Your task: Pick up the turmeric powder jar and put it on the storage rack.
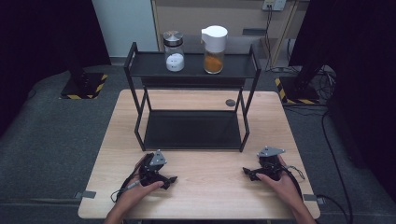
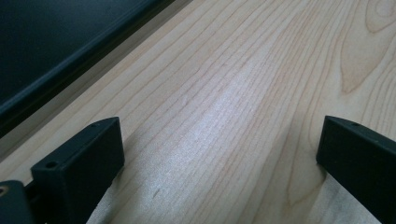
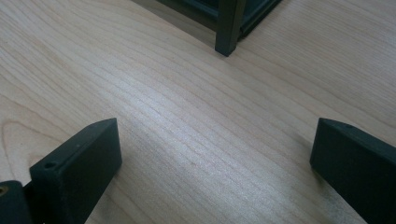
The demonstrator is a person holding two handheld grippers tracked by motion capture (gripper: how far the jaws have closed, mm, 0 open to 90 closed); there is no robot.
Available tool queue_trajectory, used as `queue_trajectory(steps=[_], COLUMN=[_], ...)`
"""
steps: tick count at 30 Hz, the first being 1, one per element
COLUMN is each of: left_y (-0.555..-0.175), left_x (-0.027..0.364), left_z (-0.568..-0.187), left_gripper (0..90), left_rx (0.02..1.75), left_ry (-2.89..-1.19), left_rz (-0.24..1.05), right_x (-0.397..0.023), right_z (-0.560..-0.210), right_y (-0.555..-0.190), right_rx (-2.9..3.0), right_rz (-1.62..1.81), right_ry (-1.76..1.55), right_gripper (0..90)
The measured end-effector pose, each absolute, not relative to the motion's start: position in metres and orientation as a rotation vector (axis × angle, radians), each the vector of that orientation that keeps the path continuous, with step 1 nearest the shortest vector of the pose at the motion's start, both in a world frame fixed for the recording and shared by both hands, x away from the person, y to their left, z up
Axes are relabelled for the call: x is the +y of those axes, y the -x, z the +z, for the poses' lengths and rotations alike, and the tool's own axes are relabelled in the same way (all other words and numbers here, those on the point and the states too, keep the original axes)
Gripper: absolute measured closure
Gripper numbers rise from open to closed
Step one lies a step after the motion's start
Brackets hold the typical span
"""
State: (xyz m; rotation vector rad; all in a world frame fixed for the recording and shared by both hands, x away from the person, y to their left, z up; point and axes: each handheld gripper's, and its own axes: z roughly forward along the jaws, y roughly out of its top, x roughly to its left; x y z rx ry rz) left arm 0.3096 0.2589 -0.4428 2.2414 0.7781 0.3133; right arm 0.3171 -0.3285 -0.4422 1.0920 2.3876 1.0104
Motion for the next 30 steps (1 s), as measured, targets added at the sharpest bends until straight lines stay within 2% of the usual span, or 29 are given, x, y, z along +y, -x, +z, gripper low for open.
queue_trajectory(steps=[30], left_y=[-0.3067], left_x=[0.2575], left_z=[-0.4428], left_gripper=[0.0], left_rx=[0.797], left_ry=[-2.237], left_rz=[0.322], right_x=[-0.3274], right_z=[-0.4423], right_y=[-0.3158], right_rx=[2.380], right_rz=[1.008], right_ry=[-1.101], right_gripper=[2.7])
